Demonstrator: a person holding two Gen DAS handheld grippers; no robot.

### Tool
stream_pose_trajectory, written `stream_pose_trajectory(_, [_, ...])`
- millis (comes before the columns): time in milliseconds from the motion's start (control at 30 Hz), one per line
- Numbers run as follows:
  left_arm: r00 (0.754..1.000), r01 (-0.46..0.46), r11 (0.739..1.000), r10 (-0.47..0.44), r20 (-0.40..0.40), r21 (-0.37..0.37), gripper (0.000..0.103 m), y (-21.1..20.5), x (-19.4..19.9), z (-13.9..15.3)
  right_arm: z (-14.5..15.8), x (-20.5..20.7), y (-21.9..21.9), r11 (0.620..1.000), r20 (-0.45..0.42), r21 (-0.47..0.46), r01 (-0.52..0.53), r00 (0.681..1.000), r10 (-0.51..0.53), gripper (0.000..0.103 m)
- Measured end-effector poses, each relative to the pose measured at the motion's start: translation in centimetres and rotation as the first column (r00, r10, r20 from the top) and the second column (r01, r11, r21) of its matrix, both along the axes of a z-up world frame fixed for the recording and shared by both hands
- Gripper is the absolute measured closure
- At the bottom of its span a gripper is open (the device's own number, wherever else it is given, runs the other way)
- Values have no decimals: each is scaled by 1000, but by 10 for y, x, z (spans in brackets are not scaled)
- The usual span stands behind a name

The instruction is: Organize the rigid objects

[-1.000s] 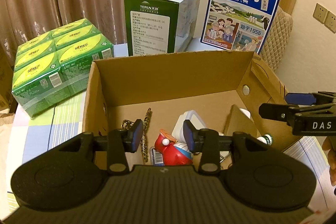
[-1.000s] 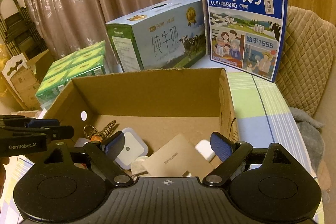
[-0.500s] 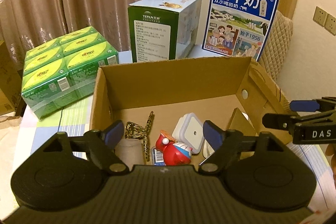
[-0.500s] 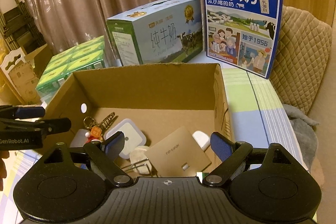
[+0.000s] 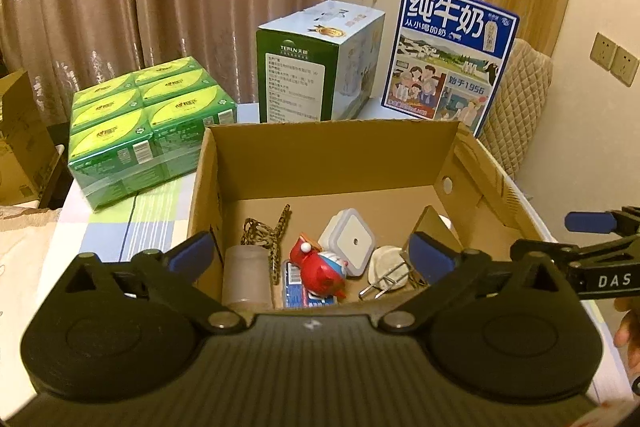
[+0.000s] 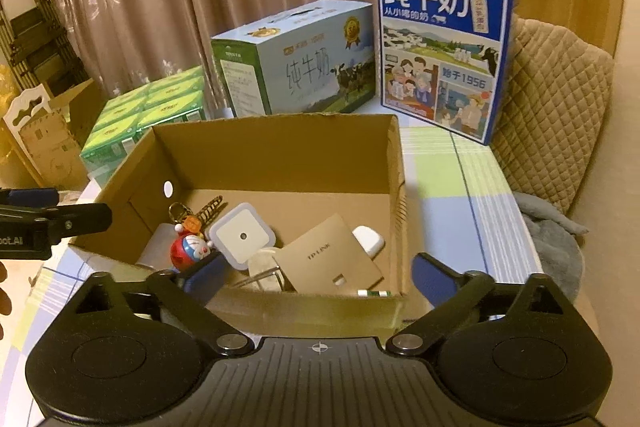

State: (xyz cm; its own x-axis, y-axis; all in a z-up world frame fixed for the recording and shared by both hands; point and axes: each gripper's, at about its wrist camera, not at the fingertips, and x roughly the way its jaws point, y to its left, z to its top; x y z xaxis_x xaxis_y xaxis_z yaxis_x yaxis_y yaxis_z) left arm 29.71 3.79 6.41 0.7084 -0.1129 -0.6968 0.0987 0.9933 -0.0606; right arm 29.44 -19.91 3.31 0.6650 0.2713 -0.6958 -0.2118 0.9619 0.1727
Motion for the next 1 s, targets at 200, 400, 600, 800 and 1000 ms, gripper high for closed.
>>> stream_pose_trajectory(200, [1000, -15, 1000, 15, 16, -17, 1, 2, -26, 13, 18, -26, -6, 1000, 17, -3, 7, 1000, -7, 2])
stream_pose_trajectory(400, [998, -30, 999, 31, 47, -18, 1, 0, -63, 27, 34, -63, -6, 999, 57, -42, -2, 998, 4, 2])
stream_pose_trajectory(600, [995, -53, 999, 53, 82, -10, 1, -5, -108, 37, 42, -104, -16, 1000, 60, 0, 29, 998, -29, 2])
stream_pose_trajectory(800, [994, -73, 997, 74, 85, -14, 1, -8, -147, 38, 45, -141, -24, 997, 38, 30, 65, 997, -67, 2])
stream_pose_trajectory(1000, [992, -95, 995, 95, 77, 4, 1, -15, -184, 37, 46, -176, -30, 995, 46, 28, 91, 995, -92, 2])
